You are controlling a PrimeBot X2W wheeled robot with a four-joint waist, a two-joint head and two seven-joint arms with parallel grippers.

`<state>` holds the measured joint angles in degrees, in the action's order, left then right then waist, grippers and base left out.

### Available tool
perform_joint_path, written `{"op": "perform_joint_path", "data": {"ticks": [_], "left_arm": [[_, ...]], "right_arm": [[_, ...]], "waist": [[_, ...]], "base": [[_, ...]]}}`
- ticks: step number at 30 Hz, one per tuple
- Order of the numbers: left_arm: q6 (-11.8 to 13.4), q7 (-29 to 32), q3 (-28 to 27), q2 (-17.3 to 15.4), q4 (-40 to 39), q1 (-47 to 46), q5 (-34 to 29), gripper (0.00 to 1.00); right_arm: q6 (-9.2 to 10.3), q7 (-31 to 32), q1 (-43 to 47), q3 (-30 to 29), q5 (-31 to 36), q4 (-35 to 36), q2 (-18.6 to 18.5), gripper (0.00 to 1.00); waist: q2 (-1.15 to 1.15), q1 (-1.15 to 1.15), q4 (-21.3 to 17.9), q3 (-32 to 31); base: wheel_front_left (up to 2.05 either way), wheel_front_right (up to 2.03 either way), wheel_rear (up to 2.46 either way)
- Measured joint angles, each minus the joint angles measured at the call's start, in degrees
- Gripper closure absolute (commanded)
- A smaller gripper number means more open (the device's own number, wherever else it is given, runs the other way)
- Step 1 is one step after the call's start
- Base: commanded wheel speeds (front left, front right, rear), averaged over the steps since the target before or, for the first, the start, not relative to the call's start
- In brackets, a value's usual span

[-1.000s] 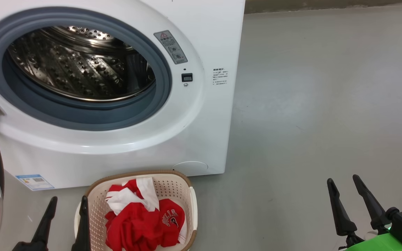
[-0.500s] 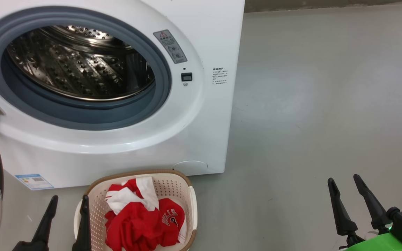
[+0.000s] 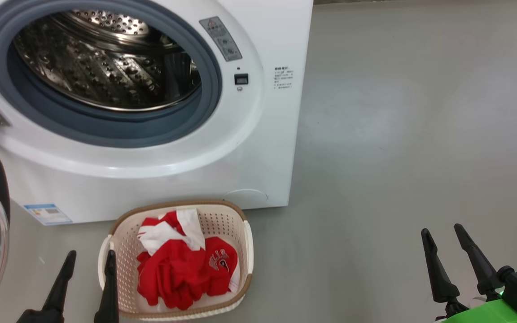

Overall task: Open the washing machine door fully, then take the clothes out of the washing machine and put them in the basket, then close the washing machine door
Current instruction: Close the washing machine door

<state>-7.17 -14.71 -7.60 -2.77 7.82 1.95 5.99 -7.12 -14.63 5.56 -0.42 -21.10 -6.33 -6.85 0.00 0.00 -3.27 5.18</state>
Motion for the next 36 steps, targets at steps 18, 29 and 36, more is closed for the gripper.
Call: {"op": "perform_joint_path", "data": {"ticks": [18,29,36], "left_arm": [[0.00,0.00,-0.03,0.01,-0.05,-0.16,0.03,0.00],[0.00,0.00,0.12,0.02,0.05,-0.21,0.03,0.00],[0.00,0.00,0.05,0.11,0.60,-0.23,0.67,0.00]], "right_arm": [[0.00,0.00,0.00,-0.04,0.01,-0.01,0.00,0.00],[0.00,0.00,-0.01,-0.01,0.01,-0.02,0.02,0.00],[0.00,0.00,-0.01,1.20,0.01,-0.12,-0.04,0.00]], "waist": [[0.00,0.00,0.57,0.15],[0.00,0.00,1.34,0.05],[0.00,0.00,3.28,-0.12]], "base": [[-0.34,0.33,0.00],[0.00,0.00,0.00],[0.00,0.00,0.00]]}}
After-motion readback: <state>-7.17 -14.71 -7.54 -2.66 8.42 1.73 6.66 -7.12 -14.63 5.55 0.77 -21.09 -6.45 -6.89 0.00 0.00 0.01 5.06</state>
